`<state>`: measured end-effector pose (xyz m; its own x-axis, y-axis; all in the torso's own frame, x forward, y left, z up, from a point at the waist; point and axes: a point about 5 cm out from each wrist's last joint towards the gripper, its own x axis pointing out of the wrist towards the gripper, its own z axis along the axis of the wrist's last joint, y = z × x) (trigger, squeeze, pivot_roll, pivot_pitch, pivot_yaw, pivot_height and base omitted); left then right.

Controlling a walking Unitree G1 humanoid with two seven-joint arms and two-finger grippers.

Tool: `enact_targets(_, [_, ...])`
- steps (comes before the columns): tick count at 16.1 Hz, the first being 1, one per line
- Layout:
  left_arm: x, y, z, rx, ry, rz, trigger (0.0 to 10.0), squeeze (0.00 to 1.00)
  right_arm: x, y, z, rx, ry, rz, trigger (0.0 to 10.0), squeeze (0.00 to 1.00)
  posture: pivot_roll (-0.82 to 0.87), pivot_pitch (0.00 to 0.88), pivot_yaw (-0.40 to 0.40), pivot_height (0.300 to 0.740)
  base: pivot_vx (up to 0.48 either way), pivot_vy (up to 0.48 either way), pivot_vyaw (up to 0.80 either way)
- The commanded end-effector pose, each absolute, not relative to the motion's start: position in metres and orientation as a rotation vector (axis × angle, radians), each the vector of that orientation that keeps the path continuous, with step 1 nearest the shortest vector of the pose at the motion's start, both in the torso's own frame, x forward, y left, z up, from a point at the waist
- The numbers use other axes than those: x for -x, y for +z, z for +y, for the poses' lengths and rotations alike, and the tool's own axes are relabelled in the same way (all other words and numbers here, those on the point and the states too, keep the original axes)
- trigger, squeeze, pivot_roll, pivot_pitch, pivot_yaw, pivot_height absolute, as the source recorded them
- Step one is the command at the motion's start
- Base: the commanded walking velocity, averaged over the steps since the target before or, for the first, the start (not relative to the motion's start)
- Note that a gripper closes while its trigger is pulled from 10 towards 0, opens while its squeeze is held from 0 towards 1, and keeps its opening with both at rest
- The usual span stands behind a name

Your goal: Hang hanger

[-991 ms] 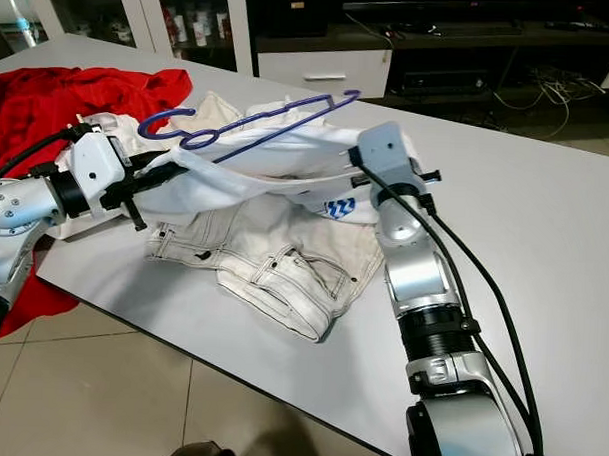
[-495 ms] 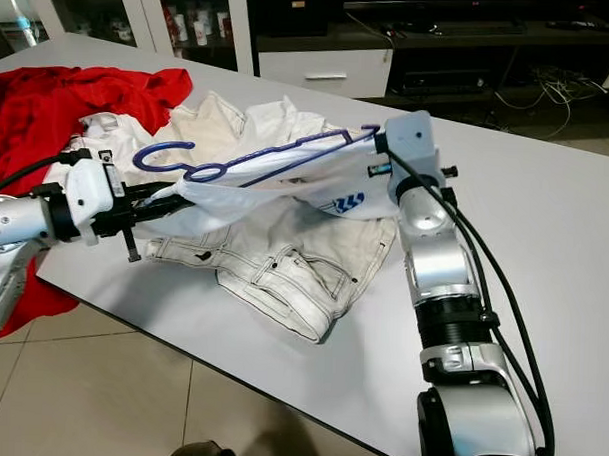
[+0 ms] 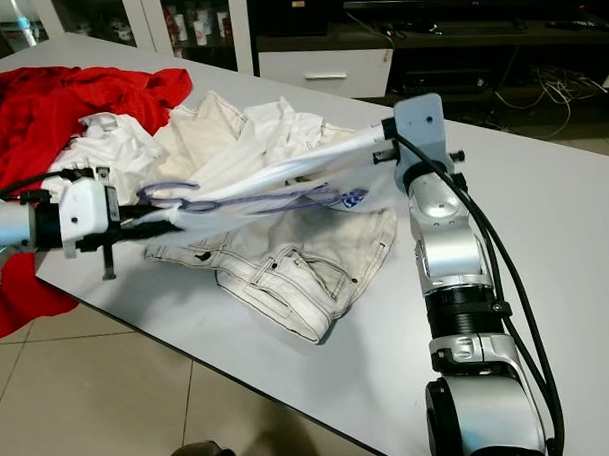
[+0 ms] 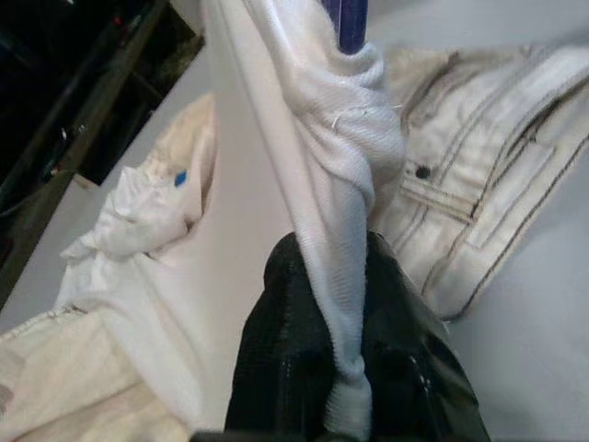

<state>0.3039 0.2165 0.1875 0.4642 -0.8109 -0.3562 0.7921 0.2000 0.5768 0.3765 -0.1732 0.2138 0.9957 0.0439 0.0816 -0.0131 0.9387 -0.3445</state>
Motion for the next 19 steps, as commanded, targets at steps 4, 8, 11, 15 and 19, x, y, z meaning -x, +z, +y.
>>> enact_targets(4, [-0.316,0.198,0.221,-0.848,-1.021,-0.051,10.0,0.00,-0.368,0.226,-0.177,0.431,0.046,-0.139,10.0,0.00,0.16,0.006,0.052,0.740,0.000,0.000,0.00])
enact_targets(8, [-0.318,0.210,0.211,-0.797,-1.019,-0.171,10.0,0.00,-0.365,0.209,-0.181,0.434,0.049,-0.075,10.0,0.00,0.15,0.004,0.053,0.740,0.000,0.000,0.00])
enact_targets(11, [-0.318,0.208,0.211,-0.794,-1.009,-0.175,10.0,0.00,-0.366,0.206,-0.172,0.444,0.076,-0.057,10.0,0.00,0.16,0.002,0.050,0.740,0.000,0.000,0.00])
enact_targets(15, [-0.320,0.197,0.225,-0.905,-0.946,-0.077,10.0,0.00,-0.364,0.214,-0.171,0.448,0.088,-0.078,10.0,0.00,0.17,0.003,0.046,0.740,0.000,0.000,0.00])
enact_targets(19, [-0.326,0.203,0.223,-0.941,-0.885,-0.110,10.0,0.00,-0.359,0.216,-0.172,0.453,0.115,-0.066,10.0,0.00,0.17,0.004,0.044,0.740,0.000,0.000,0.00])
